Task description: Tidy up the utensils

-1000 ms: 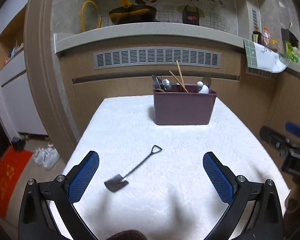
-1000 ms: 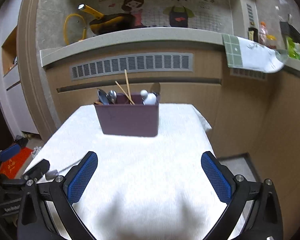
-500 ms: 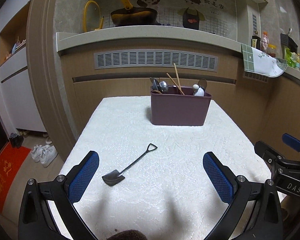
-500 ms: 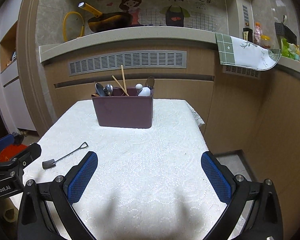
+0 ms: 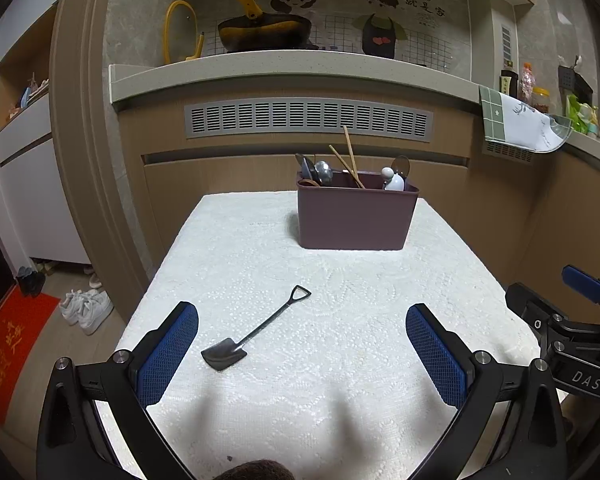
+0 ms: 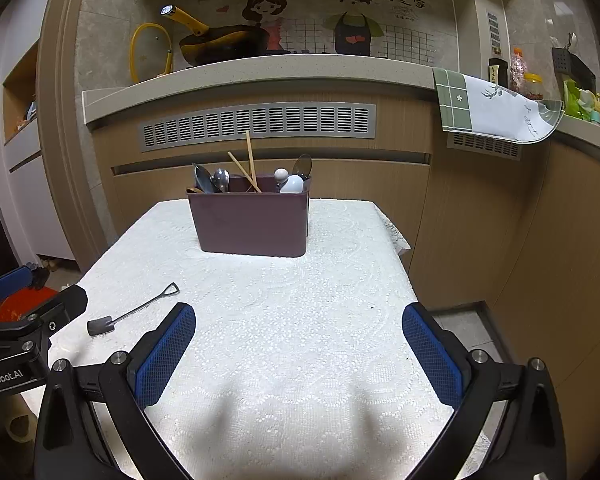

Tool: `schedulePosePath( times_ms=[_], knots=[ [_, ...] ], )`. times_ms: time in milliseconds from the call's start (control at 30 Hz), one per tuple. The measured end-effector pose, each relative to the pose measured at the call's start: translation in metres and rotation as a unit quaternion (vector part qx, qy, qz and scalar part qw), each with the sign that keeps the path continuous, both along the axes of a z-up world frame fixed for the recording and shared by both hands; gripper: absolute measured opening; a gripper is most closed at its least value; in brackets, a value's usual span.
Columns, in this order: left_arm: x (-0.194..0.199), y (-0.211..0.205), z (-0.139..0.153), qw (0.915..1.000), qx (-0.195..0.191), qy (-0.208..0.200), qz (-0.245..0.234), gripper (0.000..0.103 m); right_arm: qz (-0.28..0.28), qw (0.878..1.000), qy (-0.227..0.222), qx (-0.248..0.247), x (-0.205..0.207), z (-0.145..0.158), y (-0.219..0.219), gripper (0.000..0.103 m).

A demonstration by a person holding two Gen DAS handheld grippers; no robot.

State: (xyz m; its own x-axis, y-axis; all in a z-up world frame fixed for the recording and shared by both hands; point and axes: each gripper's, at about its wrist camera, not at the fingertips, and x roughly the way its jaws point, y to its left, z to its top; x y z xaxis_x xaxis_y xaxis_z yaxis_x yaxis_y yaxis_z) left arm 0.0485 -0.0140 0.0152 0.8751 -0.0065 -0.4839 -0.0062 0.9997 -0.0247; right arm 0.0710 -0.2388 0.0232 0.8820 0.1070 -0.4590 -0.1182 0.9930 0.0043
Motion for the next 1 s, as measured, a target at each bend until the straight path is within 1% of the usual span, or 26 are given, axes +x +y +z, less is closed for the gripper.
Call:
schedulePosePath(
  times_ms=[1000],
  knots=[
    [-0.0007, -0.0012, -0.0001, 1.0, -0.002, 0.003, -0.002, 0.103, 0.003, 1.0, 0.003, 0.003, -0.001, 0.0016, 0.0024, 0.103]
  ],
)
